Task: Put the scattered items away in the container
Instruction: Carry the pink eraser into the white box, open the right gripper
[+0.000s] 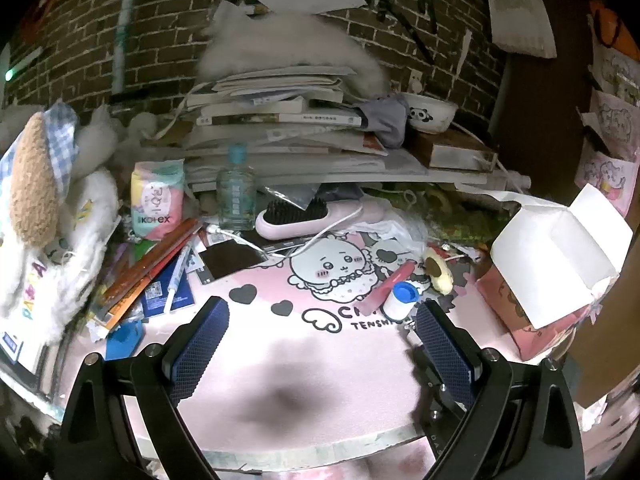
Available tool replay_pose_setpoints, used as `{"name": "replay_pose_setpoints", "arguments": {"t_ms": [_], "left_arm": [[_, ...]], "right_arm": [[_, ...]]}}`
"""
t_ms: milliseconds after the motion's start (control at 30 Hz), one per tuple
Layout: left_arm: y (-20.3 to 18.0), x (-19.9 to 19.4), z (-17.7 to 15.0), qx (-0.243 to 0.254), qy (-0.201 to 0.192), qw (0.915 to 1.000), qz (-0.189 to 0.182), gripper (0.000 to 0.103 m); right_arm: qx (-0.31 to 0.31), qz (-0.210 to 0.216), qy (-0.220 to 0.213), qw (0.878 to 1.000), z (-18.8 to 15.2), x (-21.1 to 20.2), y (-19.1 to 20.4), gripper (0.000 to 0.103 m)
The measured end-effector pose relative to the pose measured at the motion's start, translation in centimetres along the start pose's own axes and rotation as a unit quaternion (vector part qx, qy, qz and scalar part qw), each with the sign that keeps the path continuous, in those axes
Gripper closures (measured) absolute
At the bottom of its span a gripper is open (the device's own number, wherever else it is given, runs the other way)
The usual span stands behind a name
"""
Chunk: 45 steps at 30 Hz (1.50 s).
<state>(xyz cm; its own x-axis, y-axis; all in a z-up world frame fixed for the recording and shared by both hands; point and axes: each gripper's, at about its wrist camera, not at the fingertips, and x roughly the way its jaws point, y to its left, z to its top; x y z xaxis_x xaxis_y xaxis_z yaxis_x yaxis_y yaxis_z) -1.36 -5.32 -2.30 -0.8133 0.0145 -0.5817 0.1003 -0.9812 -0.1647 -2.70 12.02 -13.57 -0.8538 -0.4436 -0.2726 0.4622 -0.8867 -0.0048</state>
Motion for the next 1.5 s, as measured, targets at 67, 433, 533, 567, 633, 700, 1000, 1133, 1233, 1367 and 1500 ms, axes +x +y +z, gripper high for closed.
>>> {"name": "replay_pose_setpoints", "arguments": {"t_ms": [67, 433, 533, 567, 633, 700, 1000, 1133, 1233, 1367, 1500], "left_arm": [[-0.1, 0.1, 0.0, 0.001, 0.002, 1.0000, 0.000, 0.009], [-0.8, 0.6, 0.1, 0.011, 0.010, 0.9999, 0.001, 0.009], [-1.0, 0.6, 0.1, 0.012, 0.011, 0.9999, -0.001, 0.009], [-1.1, 0.6, 0.1, 0.014, 0.010, 0.9999, -0.001, 0.009], [-1.2, 0.5, 0.1, 0.017, 0.009, 0.9998, 0.000, 0.009], [-1.3, 0.4, 0.1, 0.019, 0.008, 0.9998, 0.001, 0.009], [-0.7, 0.4, -0.2, 0.008, 0.008, 0.9999, 0.000, 0.009], [-0.2, 0.3, -0.3, 0.002, 0.005, 1.0000, -0.001, 0.009], [0.0, 0.4, -0.4, -0.003, 0.004, 1.0000, -0.003, 0.009], [0.0, 0.7, -0.4, -0.004, 0.004, 0.9999, -0.011, 0.009], [-0.5, 0.9, -0.4, -0.001, 0.003, 0.9996, -0.028, 0.009]], "right_arm": [[0.003, 0.000, -0.005, 1.000, -0.2, 0.0, -0.1, 0.088], [0.002, -0.002, -0.028, 1.000, -0.8, -1.4, -0.3, 0.080], [0.004, 0.005, -0.020, 1.000, -0.7, -1.4, -0.5, 0.081], [0.004, 0.005, -0.020, 1.000, -0.8, -1.4, -0.5, 0.082], [0.005, 0.007, -0.017, 1.000, -0.7, -1.3, -0.5, 0.088], [0.007, 0.009, -0.014, 1.000, -0.6, -1.2, -0.5, 0.088], [-0.048, 0.008, -0.054, 0.997, 2.1, -2.1, 0.4, 0.088], [-0.080, 0.014, -0.088, 0.993, 4.8, -3.1, 0.8, 0.088], [-0.100, 0.018, -0.116, 0.988, 7.3, -4.3, 0.8, 0.088], [-0.107, 0.027, -0.129, 0.986, 11.1, -6.3, -0.7, 0.088], [-0.100, 0.038, -0.076, 0.991, 14.6, -7.4, -4.0, 0.088]]}}
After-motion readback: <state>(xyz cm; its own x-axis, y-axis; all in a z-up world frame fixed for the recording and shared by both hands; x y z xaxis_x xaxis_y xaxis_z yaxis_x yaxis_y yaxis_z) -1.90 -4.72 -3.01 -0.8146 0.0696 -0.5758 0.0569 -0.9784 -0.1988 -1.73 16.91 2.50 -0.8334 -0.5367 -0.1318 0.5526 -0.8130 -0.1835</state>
